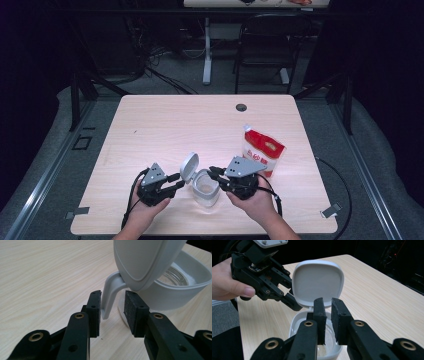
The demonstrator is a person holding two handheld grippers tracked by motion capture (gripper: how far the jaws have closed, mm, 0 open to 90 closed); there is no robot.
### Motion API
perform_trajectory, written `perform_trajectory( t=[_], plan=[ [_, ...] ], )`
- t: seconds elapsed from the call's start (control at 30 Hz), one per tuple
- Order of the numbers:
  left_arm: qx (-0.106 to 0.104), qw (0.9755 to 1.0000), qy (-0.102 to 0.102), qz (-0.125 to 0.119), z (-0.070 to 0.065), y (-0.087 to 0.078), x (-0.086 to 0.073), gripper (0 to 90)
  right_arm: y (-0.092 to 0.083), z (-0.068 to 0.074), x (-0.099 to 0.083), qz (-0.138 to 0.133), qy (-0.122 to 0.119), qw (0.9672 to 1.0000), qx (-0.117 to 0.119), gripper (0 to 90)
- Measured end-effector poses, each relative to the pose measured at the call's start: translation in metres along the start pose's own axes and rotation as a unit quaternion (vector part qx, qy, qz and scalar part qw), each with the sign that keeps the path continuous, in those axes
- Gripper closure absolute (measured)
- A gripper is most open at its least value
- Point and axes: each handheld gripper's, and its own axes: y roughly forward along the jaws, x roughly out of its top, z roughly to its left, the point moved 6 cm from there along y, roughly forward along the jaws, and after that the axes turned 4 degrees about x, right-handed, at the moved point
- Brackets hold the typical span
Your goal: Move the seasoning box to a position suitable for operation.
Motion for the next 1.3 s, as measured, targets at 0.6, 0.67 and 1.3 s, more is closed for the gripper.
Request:
perform_trajectory(
  t=[0.6, 0.67, 1.3],
  plan=[
    [0.020, 0.9998, 0.002, 0.010, -0.005, 0.022, -0.004, 74.5, -0.029, -0.001, -0.034, 0.011, 0.014, 0.9996, -0.024, 78.5],
    [0.028, 0.9996, 0.004, 0.006, -0.003, 0.022, -0.003, 80.9, -0.033, -0.004, -0.040, 0.004, 0.023, 0.9994, -0.026, 78.5],
    [0.028, 0.9989, 0.037, -0.005, 0.005, 0.035, 0.006, 82.4, -0.033, -0.015, -0.057, 0.003, 0.053, 0.9982, -0.028, 77.6]
  ],
)
